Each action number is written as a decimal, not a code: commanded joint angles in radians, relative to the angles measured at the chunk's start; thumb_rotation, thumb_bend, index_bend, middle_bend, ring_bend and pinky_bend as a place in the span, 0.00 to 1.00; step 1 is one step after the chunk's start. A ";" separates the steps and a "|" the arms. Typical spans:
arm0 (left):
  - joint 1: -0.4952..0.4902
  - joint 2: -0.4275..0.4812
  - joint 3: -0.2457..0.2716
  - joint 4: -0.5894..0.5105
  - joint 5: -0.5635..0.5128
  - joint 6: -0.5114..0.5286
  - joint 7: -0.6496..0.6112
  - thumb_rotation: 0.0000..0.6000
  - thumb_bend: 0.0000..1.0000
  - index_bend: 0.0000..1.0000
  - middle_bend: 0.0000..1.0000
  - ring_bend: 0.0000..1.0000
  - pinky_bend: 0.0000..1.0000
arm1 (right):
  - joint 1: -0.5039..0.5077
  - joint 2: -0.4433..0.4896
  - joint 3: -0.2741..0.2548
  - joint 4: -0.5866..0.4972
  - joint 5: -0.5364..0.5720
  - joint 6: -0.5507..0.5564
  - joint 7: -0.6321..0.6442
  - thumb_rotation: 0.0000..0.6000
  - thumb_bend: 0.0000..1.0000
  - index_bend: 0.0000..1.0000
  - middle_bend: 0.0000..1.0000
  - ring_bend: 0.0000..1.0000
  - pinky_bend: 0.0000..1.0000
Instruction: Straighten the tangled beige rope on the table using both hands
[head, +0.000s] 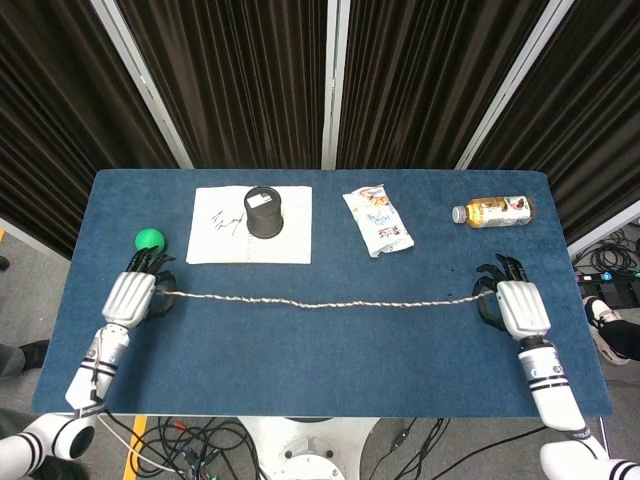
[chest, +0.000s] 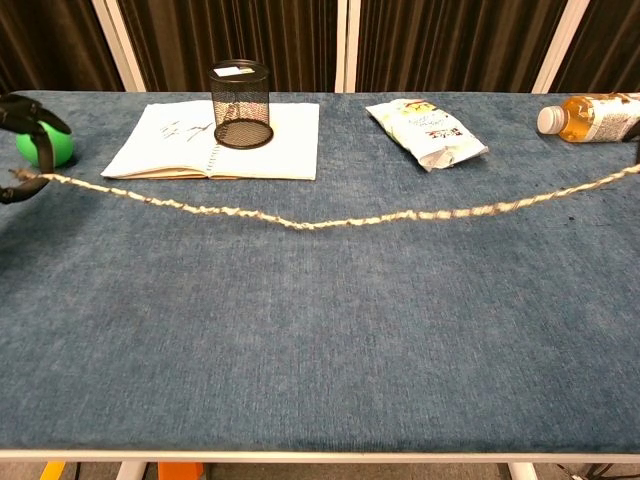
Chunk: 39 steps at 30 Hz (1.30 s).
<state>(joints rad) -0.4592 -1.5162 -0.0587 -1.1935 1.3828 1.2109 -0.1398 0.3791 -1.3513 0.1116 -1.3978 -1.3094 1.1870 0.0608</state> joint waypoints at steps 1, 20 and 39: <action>0.011 -0.015 0.007 0.023 0.003 -0.006 -0.016 1.00 0.41 0.59 0.18 0.00 0.00 | -0.009 -0.008 -0.005 0.019 0.010 -0.013 0.011 1.00 0.48 0.61 0.25 0.00 0.00; 0.016 -0.055 0.023 0.078 0.020 -0.064 0.032 1.00 0.27 0.28 0.15 0.00 0.00 | -0.008 -0.079 -0.019 0.103 0.007 -0.078 0.019 1.00 0.46 0.13 0.11 0.00 0.00; 0.258 0.237 -0.025 -0.288 -0.061 0.269 0.178 1.00 0.18 0.21 0.14 0.00 0.00 | -0.203 0.232 -0.042 -0.213 -0.107 0.249 -0.024 1.00 0.46 0.09 0.10 0.00 0.00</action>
<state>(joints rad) -0.2389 -1.3109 -0.0953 -1.4402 1.3249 1.4408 0.0123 0.1969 -1.1349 0.0809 -1.5897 -1.4008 1.4141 0.0391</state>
